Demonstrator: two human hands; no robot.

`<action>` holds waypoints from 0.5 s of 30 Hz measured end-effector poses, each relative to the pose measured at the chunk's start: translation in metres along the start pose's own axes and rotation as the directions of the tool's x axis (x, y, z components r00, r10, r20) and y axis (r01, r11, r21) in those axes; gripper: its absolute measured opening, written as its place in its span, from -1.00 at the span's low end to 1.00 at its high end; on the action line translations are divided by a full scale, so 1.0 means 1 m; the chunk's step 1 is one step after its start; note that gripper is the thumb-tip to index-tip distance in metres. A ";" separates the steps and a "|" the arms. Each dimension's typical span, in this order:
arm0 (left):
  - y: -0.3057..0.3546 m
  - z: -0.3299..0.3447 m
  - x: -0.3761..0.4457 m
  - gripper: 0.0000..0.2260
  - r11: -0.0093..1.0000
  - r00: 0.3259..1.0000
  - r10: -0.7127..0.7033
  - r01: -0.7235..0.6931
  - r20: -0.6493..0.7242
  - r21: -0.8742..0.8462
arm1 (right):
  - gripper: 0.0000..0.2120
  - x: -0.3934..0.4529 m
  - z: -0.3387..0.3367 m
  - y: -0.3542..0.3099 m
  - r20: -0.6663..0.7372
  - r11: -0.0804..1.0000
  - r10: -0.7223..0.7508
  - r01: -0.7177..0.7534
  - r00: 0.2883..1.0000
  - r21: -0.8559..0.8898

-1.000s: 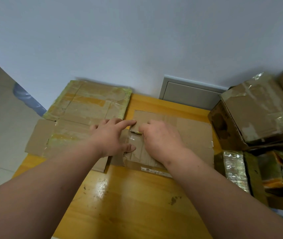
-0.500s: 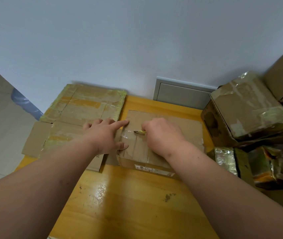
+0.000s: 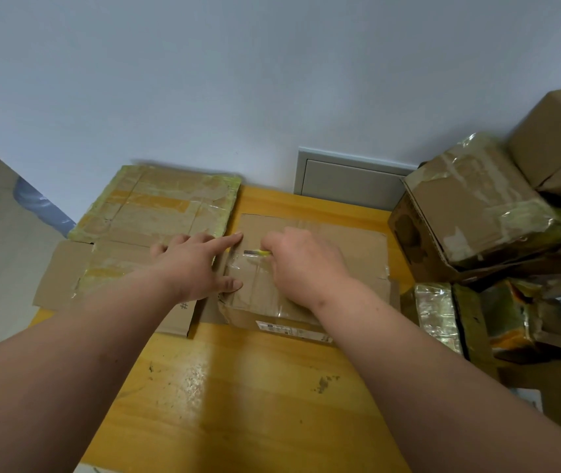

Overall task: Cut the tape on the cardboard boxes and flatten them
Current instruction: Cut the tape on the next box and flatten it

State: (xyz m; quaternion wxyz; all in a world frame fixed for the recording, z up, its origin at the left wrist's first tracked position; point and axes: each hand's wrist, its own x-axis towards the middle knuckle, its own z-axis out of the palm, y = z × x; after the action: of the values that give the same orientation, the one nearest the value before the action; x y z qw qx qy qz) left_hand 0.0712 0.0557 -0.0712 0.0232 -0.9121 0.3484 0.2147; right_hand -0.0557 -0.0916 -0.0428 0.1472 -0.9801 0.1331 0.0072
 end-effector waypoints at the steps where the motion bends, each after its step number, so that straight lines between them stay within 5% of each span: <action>1: 0.000 0.000 0.000 -0.26 1.000 1.000 0.000 0.000 -0.004 0.006 | -0.87 0.003 0.001 -0.002 0.007 1.000 -0.007 0.007 1.000 0.001; 15: -0.002 0.006 0.000 -0.27 0.998 0.998 0.027 -0.024 -0.048 0.049 | -0.72 0.014 0.005 -0.009 0.104 0.997 -0.044 0.050 0.994 -0.052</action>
State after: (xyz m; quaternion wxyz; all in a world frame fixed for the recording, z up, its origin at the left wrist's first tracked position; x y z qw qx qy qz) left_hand 0.0703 0.0589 -0.0765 0.0341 -0.9117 0.3656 0.1840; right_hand -0.0395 -0.0860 -0.0457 0.1273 -0.9849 0.1021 0.0576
